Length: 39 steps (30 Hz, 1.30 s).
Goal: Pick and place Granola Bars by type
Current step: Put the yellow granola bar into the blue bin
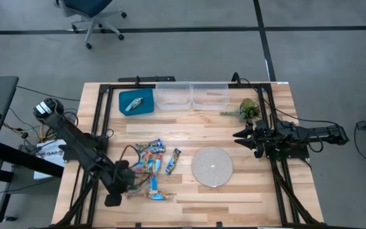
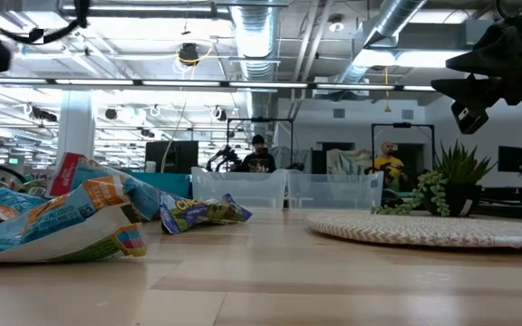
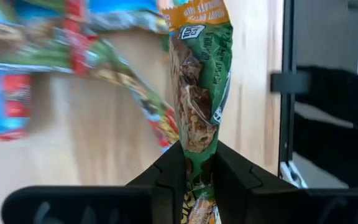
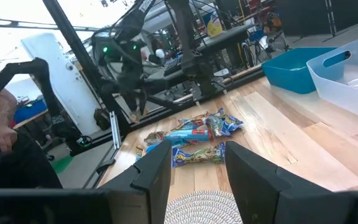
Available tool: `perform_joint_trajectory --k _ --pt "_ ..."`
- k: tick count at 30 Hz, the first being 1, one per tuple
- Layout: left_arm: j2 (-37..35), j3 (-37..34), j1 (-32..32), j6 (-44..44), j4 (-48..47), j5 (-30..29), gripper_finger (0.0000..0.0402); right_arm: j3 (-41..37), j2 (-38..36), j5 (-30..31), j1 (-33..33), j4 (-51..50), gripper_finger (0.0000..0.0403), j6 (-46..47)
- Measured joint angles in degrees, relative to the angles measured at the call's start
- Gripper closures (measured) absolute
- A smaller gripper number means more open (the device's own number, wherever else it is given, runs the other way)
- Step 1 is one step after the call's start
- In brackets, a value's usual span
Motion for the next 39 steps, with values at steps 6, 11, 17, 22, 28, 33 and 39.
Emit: perform_joint_trajectory --k 6,11,17,22,28,33,39 --pt "-6.49 0.0 9.94 0.71 -1.74 -1.39 0.0343 -0.01 0.0 0.0 0.01 -0.01 0.026 0.0" --pt "-10.76 0.65 22.85 4.89 -1.68 -1.57 0.0342 0.0 -0.02 0.0 0.0 0.0 0.026 0.0" --pt "-12.21 3.3 40.31 11.7 -1.71 -1.57 0.0342 0.0 0.0 0.0 0.02 -0.01 0.026 0.0" --pt "-11.01 6.1 53.07 15.44 -1.08 -2.84 0.0342 -0.01 -0.01 0.0 0.01 -0.02 0.0259 0.0" --pt "-8.16 8.74 66.25 16.48 -1.31 -2.98 0.0342 0.0 0.0 0.0 0.0 -0.02 0.0261 0.02" --pt "-5.56 9.11 74.99 16.51 -1.06 -2.95 0.0342 0.0 0.0 0.0 0.01 -0.01 0.0259 0.01" --pt "-1.64 9.11 82.21 18.6 -2.4 -3.61 0.0342 -0.01 0.0 0.0 0.0 -0.02 0.0262 0.0"
